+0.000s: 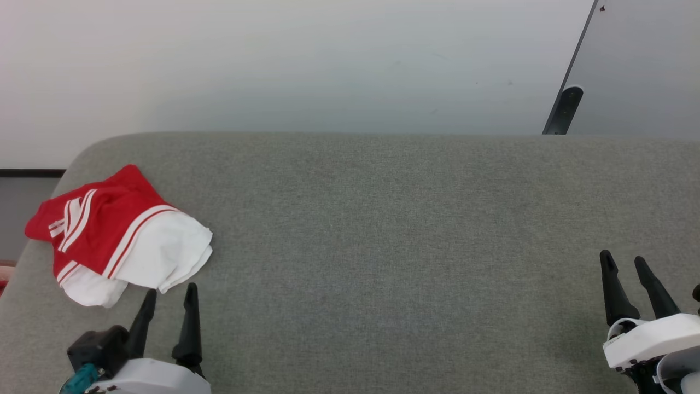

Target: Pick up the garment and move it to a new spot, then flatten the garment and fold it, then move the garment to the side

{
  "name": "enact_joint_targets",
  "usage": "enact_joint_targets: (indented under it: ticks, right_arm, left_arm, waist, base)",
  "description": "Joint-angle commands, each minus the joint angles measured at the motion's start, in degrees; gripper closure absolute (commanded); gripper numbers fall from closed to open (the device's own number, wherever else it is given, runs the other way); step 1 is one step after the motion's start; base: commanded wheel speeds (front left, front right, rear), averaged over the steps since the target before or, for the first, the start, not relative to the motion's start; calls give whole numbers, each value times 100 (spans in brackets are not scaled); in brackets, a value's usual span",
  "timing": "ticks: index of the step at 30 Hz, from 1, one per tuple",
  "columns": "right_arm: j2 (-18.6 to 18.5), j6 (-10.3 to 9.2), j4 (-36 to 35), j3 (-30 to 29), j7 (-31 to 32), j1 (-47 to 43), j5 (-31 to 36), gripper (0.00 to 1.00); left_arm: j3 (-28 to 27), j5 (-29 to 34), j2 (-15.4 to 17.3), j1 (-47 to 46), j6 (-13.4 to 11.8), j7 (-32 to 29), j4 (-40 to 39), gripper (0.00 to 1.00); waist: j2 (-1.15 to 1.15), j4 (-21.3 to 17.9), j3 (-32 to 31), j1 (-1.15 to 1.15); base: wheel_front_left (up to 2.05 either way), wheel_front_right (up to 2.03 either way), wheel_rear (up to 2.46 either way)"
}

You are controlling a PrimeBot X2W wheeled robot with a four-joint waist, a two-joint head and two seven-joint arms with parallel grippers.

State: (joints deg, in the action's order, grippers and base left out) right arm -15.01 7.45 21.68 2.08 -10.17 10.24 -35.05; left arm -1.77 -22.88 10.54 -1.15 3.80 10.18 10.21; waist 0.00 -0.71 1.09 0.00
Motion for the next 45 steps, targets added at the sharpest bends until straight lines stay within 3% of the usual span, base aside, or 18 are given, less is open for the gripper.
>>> enact_joint_targets:
  ticks: [1,11,45]
  right_arm:
    - [-46,5,-24,-34,-55,60,108,0]
    - [-87,5,-57,-86,-185,-95,478,0]
    - [-114,5,-73,-139,-511,-198,1417,0]
  left_arm:
    - [15,149,25,-4,20,56,-24,0]
    - [162,509,56,85,185,174,27,0]
    - [112,1433,160,74,301,499,247,0]
  waist:
    - [0,-2,-9,0]
    - [0,-25,-38,0]
    - [0,-30,47,0]
  base:
    - [0,0,0]
    - [0,0,0]
    - [0,0,0]
